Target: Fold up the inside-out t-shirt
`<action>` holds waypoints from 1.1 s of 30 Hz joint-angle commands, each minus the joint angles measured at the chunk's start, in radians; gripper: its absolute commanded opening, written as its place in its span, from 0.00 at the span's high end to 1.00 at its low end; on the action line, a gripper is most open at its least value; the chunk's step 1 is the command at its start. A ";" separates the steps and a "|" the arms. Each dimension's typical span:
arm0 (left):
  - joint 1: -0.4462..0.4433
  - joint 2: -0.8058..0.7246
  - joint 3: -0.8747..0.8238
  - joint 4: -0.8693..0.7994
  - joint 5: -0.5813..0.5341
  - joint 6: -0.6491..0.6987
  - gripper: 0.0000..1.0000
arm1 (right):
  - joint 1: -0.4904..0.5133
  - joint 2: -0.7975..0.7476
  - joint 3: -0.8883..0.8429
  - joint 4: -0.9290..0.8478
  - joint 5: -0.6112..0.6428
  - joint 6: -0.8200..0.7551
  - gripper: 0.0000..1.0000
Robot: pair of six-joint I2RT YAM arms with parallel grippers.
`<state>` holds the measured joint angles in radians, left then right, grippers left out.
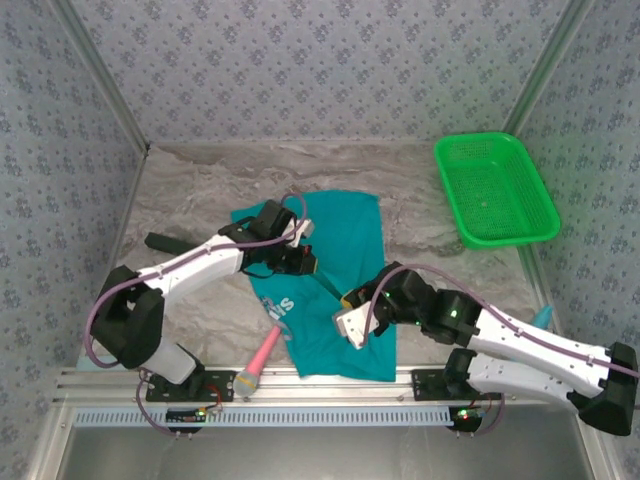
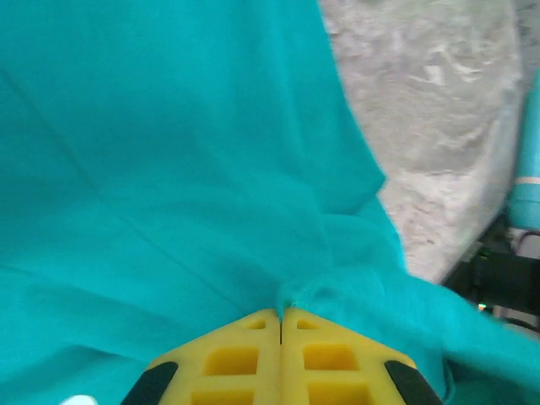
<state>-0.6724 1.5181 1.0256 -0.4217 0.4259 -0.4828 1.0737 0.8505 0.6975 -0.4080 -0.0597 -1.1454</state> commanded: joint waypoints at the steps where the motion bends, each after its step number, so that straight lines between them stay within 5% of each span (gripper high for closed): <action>1: 0.019 0.015 0.059 -0.023 -0.047 0.029 1.00 | 0.074 -0.005 -0.015 -0.073 -0.039 -0.008 1.00; 5: 0.022 0.007 0.071 -0.020 -0.027 0.026 1.00 | 0.131 0.069 -0.010 -0.150 -0.095 0.025 0.99; 10: 0.008 -0.035 0.056 -0.025 0.029 0.038 1.00 | 0.149 0.135 0.037 -0.179 -0.123 0.068 0.79; 21: -0.067 -0.129 0.041 -0.105 -0.016 0.068 1.00 | 0.019 0.037 0.011 -0.019 -0.160 0.128 0.58; 26: -0.067 -0.147 0.022 -0.084 -0.014 0.047 1.00 | 0.051 0.112 0.006 0.005 -0.176 0.137 0.56; 33: -0.071 -0.157 0.007 -0.062 0.007 0.027 1.00 | 0.095 0.287 0.055 0.026 -0.031 0.086 0.55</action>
<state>-0.7399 1.3941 1.0508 -0.4934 0.4187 -0.4408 1.1740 1.1030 0.7136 -0.3840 -0.1627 -1.0401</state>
